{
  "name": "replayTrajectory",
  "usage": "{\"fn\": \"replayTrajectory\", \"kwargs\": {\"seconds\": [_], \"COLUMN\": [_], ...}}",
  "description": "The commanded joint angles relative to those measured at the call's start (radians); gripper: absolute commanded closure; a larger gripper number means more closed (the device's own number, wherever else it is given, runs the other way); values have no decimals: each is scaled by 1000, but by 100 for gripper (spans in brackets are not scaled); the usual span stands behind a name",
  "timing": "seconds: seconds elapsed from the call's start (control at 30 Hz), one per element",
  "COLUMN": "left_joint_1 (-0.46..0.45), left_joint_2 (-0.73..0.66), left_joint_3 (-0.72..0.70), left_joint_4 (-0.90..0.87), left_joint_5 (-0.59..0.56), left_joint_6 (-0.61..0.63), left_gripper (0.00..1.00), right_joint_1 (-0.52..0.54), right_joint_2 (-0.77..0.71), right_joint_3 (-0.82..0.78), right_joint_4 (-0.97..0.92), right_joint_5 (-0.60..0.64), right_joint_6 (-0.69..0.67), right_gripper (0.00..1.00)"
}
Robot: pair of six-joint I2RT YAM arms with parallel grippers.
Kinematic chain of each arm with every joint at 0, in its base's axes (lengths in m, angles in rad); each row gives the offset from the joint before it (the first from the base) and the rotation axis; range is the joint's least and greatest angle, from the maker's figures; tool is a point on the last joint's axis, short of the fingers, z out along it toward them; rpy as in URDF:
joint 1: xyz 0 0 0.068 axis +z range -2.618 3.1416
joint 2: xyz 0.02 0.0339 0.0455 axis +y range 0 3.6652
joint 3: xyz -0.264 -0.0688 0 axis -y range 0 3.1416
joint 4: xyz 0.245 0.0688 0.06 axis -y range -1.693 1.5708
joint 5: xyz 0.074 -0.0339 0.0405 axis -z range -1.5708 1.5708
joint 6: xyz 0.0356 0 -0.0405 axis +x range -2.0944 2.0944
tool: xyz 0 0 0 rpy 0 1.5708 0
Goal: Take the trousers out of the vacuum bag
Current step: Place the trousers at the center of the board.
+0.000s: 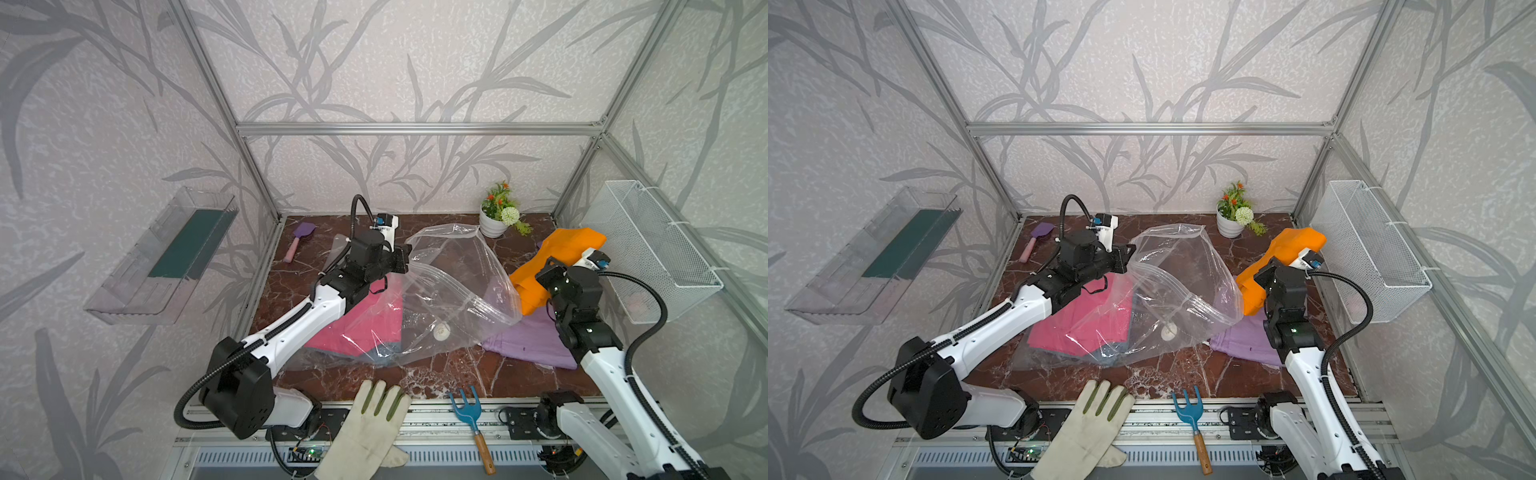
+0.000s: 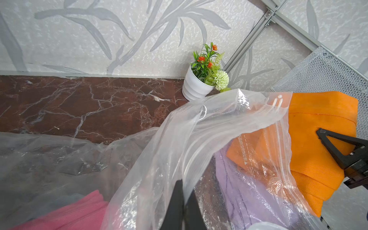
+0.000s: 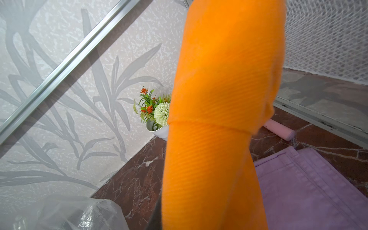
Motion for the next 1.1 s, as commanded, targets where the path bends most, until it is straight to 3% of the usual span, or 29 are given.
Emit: {"fn": "replayTrajectory", "kwargs": {"seconds": [0.0,0.33,0.5,0.77,1.07], "left_joint_1": [11,19,20,24,26], "left_joint_2": [-34,-23,-24,-12,17], "left_joint_3": [-5,-10,-20,-24,-21], "left_joint_4": [31,37,37,39,55], "left_joint_5": [-21,-18,-16,-12,9], "left_joint_6": [-11,-18,-18,-13,-29], "left_gripper": [100,100,100,100,100], "right_joint_1": [6,7,21,22,20], "right_joint_2": [14,137,138,23,-194], "right_joint_3": [81,145,72,-140,-266], "right_joint_4": [231,349,379,317,16], "right_joint_5": [1,38,56,78,139], "right_joint_6": [24,79,124,191,203], "right_gripper": [100,100,100,100,100]}}
